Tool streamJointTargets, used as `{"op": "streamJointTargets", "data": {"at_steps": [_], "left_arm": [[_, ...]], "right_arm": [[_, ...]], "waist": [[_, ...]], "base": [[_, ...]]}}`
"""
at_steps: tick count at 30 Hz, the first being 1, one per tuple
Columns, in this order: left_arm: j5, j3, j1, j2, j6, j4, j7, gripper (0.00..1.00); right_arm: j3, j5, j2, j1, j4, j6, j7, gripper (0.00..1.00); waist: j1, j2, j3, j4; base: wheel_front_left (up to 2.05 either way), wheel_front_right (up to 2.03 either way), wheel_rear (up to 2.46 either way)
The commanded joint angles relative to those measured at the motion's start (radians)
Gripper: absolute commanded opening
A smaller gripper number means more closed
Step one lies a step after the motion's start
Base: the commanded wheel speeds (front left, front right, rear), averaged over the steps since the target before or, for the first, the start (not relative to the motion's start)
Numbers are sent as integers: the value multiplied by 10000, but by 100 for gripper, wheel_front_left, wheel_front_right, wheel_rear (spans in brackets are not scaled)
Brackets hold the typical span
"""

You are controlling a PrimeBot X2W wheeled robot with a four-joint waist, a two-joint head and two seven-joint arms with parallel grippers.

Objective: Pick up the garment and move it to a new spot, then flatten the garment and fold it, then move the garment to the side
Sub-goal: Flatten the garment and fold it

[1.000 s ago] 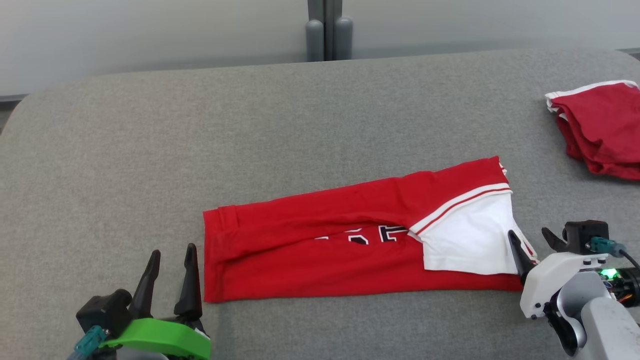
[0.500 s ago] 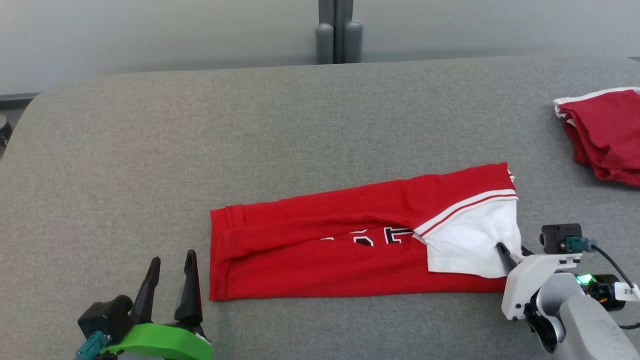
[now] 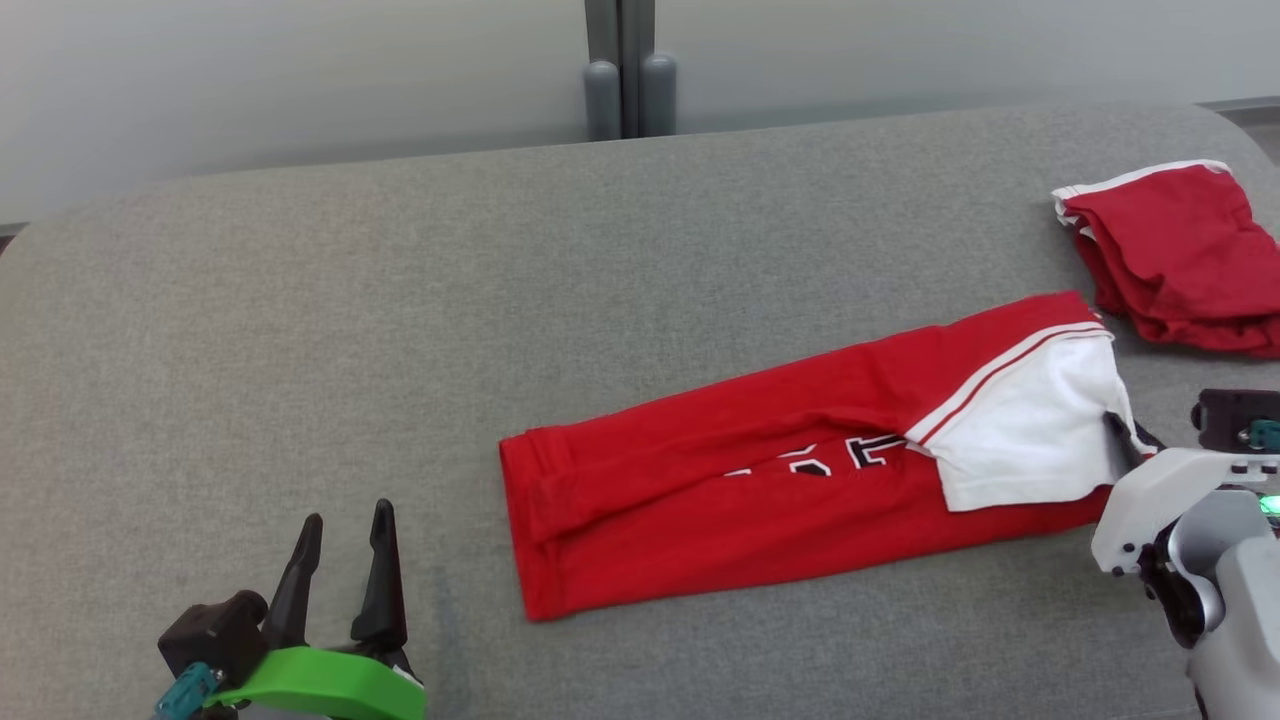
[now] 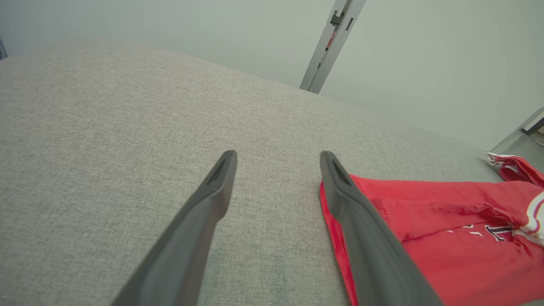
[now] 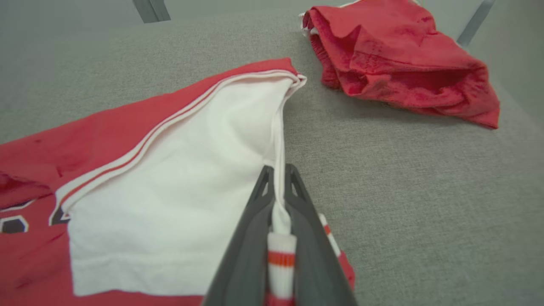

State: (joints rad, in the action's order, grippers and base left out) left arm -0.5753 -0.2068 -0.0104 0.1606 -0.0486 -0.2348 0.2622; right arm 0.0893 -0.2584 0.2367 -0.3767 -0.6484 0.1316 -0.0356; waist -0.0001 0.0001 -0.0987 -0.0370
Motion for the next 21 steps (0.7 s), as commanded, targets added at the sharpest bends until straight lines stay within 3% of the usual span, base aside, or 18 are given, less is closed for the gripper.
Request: {"op": "streamJointTargets", "data": {"at_steps": [1,9,21], "left_arm": [[64,22,13,-20,-61,-44,31,100],[87,-3,-48,-69,-116,-154,31,100],[98,40,-253,-93,-153,-155,32,100]], "right_arm": [[111,-69,24,104,167,-19,51,0],[-543,-283,-426,15,1575,-18,-36,0],[-4139,-1065,-1638,-230,3422,-18,-595,0]], "waist": [[1,-1,31,-69],[1,-1,136,-105],[1,-1,180,397]], "base": [[0,0,0],[0,0,0],[0,0,0]]}}
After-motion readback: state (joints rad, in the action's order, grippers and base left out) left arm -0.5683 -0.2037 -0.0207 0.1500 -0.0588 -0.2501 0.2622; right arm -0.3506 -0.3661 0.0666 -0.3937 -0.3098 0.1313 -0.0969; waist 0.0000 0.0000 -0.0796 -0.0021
